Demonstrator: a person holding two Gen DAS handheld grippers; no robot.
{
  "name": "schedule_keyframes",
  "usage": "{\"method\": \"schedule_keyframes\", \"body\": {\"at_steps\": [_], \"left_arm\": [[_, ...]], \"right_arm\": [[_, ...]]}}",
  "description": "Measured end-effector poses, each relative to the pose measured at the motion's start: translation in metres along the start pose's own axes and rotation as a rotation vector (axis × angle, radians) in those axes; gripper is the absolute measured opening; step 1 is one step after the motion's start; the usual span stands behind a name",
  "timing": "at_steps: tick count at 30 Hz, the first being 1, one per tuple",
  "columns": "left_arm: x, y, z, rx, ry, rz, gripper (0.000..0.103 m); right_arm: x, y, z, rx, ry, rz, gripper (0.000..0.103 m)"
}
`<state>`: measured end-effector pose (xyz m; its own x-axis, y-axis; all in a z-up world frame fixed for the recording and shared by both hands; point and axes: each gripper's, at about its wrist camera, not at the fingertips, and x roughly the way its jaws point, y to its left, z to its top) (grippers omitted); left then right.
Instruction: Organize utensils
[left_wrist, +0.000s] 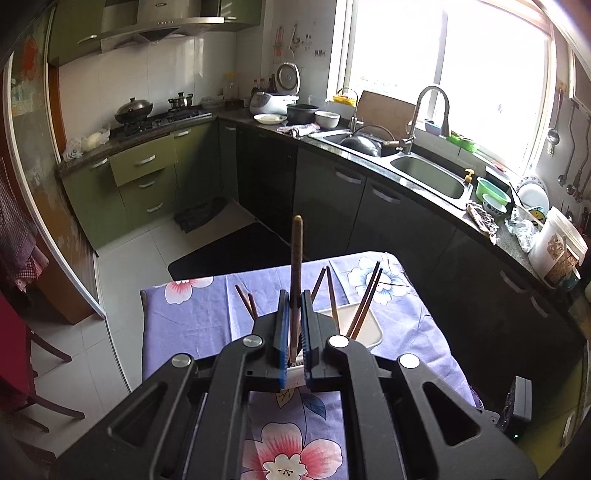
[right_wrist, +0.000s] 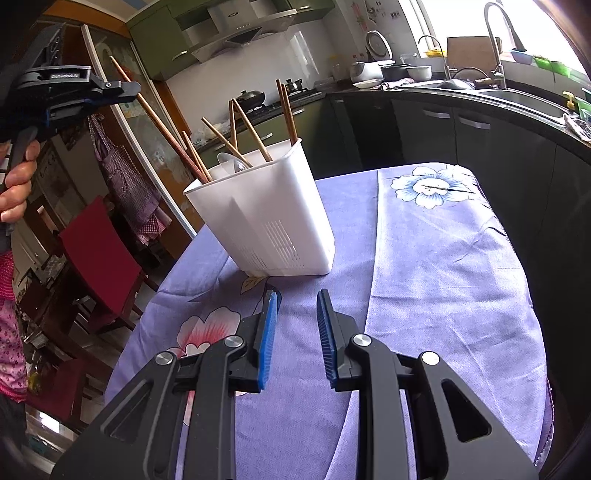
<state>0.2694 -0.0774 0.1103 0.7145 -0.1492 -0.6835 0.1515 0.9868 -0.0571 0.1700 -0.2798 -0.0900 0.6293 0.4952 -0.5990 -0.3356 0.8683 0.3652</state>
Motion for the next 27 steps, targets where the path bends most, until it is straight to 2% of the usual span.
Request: {"method": "schedule_keyframes", "body": {"at_steps": [8,15,19,21,23,26,27], "left_arm": [[0.048,0.003,-0.016,0.010,0.089,0.029,0.006],[0.075,0.002,-0.026,0.016,0.138,0.022,0.006],[0.075,0.004,-0.029,0.013,0.135,0.016,0.024],[0.070,0.005,-0.029,0.012,0.122,0.010,0.030],[0.061,0.008,-0.030,0.004,0.100,0.000,0.040],[0.037,0.012,-0.035,-0.017,0.039,-0.030,0.053],[0.029,0.013,-0.039,-0.018,0.017,-0.036,0.054]], "right_arm": [[0.005,0.002,-0.003,-0.007,0.010,0.003,0.023],[0.011,0.002,-0.005,-0.008,0.024,0.000,0.023],[0.012,0.002,-0.006,-0.009,0.029,0.000,0.023],[0.013,0.003,-0.007,-0.010,0.031,0.000,0.023],[0.011,0.004,-0.008,-0.011,0.028,-0.001,0.034],[0.008,0.005,-0.009,-0.016,0.025,-0.004,0.035],[0.006,0.005,-0.010,-0.017,0.024,-0.007,0.035]]}}
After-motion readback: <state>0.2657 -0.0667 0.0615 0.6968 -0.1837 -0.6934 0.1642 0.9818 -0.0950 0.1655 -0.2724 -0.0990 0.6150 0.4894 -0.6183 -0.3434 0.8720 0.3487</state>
